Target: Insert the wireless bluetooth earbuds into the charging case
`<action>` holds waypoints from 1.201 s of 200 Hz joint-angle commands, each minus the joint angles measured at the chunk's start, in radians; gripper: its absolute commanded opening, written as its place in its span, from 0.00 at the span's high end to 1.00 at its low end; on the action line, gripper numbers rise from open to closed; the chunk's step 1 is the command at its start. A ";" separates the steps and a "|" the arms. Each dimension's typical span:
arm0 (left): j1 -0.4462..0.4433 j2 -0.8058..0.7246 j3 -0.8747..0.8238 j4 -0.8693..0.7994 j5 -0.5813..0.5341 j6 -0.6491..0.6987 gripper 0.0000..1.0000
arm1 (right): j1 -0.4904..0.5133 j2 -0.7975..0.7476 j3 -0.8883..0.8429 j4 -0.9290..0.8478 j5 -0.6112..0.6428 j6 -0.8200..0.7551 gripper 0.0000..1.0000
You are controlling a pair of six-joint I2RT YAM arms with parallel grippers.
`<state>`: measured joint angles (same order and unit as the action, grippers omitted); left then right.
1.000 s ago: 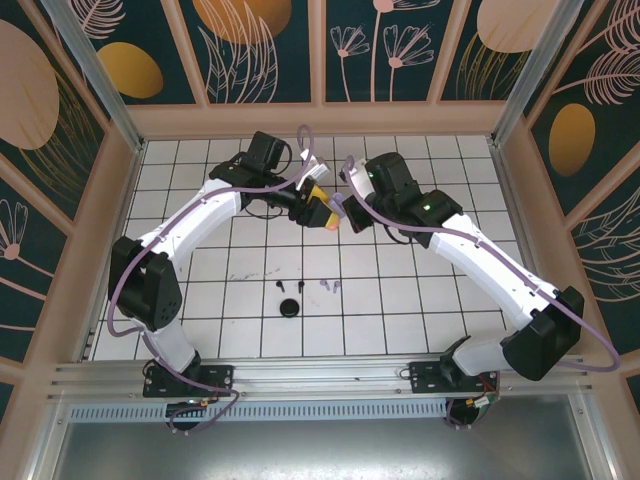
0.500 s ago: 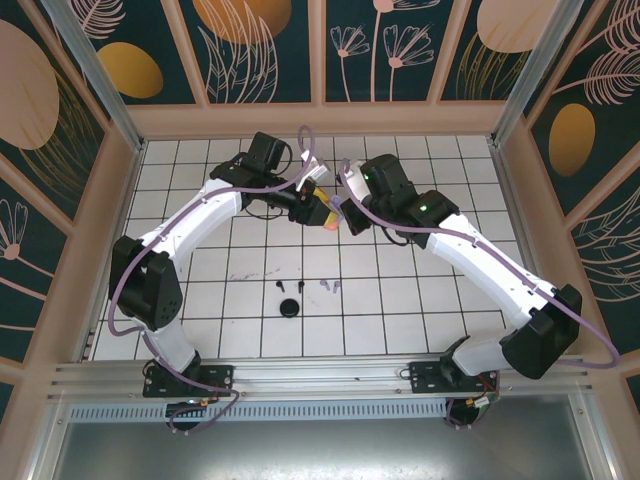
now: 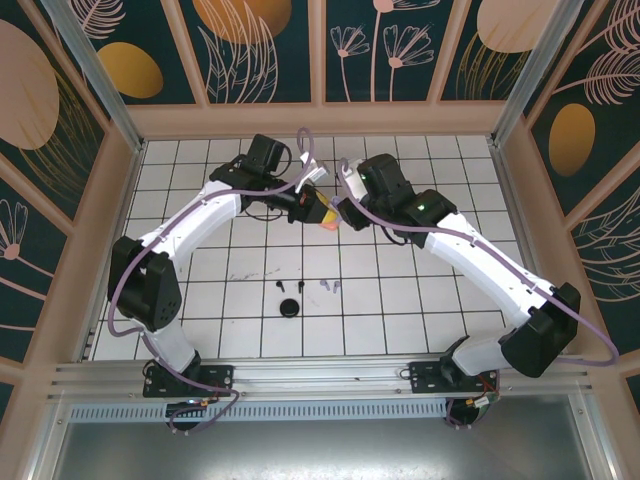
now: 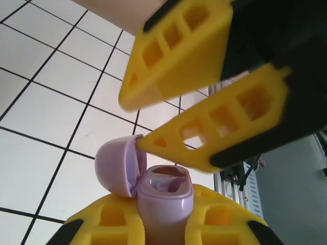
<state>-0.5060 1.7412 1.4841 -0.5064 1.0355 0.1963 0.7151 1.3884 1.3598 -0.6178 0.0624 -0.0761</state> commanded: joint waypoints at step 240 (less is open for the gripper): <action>0.041 -0.553 -0.924 1.610 -0.654 -0.417 1.00 | 0.255 0.298 -0.253 0.099 0.089 0.524 0.54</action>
<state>-0.4664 1.2354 0.6350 0.8600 0.4603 -0.2581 0.9535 1.6295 1.0359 -0.4740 0.0937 0.4782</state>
